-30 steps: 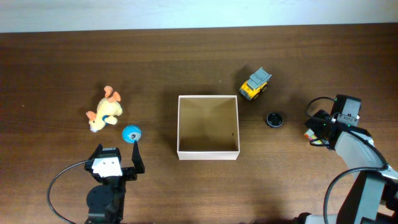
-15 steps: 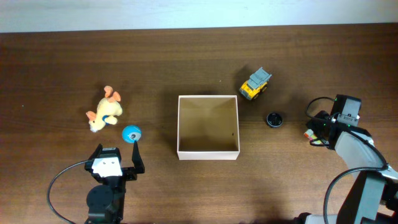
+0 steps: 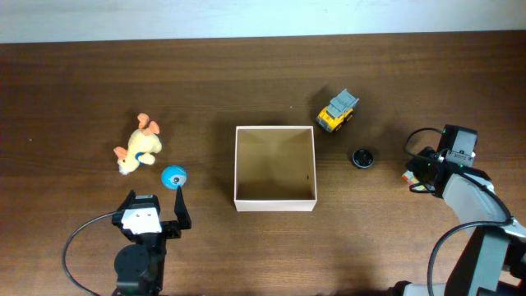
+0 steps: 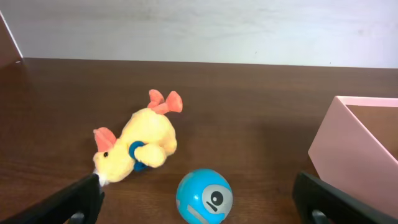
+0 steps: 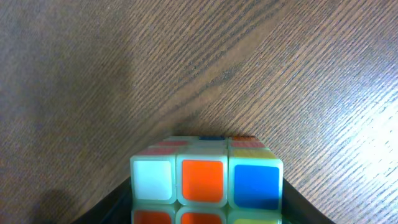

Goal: Pack container
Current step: 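Lower the right gripper and close it on the Rubik's cube, then lift the cube and carry it with the right gripper into the box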

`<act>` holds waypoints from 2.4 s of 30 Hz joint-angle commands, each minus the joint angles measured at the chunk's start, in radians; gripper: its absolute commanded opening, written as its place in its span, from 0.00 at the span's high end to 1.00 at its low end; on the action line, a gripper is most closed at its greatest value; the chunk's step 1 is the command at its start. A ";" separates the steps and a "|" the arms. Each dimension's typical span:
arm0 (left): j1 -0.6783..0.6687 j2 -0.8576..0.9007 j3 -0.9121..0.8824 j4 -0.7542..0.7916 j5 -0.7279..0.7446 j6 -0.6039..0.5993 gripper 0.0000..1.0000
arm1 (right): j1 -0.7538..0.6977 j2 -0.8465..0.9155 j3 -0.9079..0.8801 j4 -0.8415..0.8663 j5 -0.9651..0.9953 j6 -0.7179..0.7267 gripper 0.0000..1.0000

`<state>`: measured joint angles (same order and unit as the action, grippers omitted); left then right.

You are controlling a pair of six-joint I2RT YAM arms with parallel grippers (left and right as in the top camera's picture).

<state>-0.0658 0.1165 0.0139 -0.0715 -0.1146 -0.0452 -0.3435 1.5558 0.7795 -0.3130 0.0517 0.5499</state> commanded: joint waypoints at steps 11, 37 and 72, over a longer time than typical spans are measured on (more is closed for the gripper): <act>0.003 -0.006 -0.005 -0.001 0.006 0.019 0.01 | -0.004 -0.042 -0.008 -0.028 -0.053 0.004 0.49; 0.003 -0.006 -0.005 -0.001 0.006 0.019 0.01 | -0.003 -0.512 -0.006 -0.055 -0.523 -0.135 0.48; 0.003 -0.006 -0.005 -0.001 0.006 0.019 0.01 | 0.769 -0.179 -0.006 0.266 -0.185 -0.071 0.48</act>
<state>-0.0658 0.1165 0.0139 -0.0719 -0.1146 -0.0452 0.4091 1.3308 0.7776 -0.0742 -0.1833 0.4671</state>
